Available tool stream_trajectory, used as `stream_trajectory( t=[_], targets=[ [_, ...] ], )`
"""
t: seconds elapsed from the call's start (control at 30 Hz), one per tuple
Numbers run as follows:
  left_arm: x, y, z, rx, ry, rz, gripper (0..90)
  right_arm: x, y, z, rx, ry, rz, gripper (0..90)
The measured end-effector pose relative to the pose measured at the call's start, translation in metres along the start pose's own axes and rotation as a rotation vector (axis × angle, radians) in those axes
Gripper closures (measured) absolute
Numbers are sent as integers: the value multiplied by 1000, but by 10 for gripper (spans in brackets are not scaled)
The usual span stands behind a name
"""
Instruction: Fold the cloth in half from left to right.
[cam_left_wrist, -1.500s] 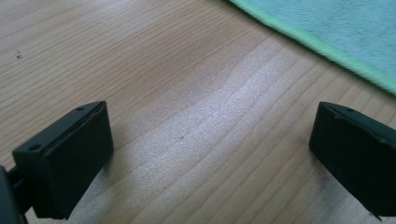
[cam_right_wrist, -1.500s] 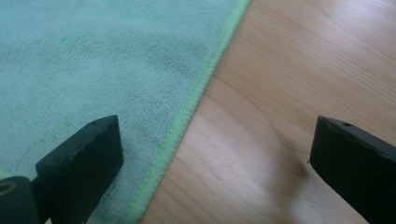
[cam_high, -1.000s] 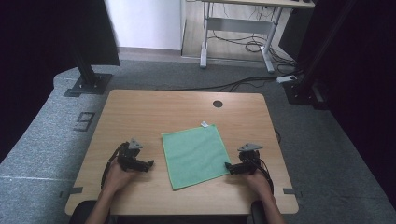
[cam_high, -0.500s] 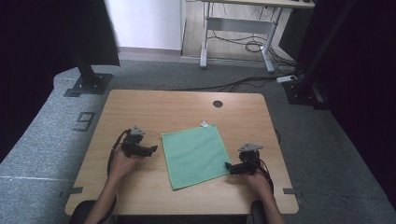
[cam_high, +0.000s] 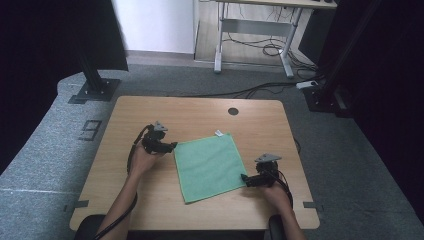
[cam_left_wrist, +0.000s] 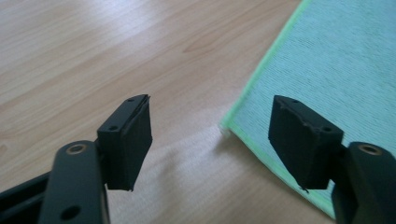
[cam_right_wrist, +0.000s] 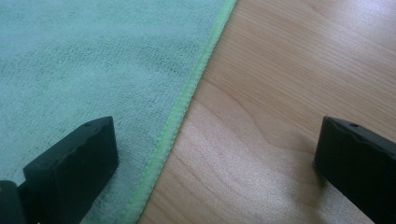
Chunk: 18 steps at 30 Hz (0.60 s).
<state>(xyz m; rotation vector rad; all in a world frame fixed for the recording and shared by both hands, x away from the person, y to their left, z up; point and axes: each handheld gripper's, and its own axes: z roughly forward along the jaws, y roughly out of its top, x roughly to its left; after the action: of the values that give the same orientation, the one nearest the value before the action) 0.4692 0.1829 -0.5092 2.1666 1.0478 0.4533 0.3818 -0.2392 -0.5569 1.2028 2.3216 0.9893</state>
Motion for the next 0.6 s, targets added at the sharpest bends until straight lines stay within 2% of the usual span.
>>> stream_trajectory(
  t=[0.2, 0.4, 0.47, 0.57, 0.6],
  targets=[
    [2, -1, 13, -1, -3, -22, 335, 0, 0, 0, -1, 1, 0, 0],
    [2, -4, 24, 12, 49, -33, 297, 0, 0, 0, 0, 0, 0, 0],
    [3, -6, 28, 21, 52, -37, 285, 0, 0, 0, -1, 0, 0, 0],
    [2, -9, 34, 52, 79, -16, 263, 0, 0, 0, -1, 0, 0, 0],
    [3, -10, 35, 43, 81, -19, 241, 0, 0, 0, -1, 0, 0, 0]
  ],
)
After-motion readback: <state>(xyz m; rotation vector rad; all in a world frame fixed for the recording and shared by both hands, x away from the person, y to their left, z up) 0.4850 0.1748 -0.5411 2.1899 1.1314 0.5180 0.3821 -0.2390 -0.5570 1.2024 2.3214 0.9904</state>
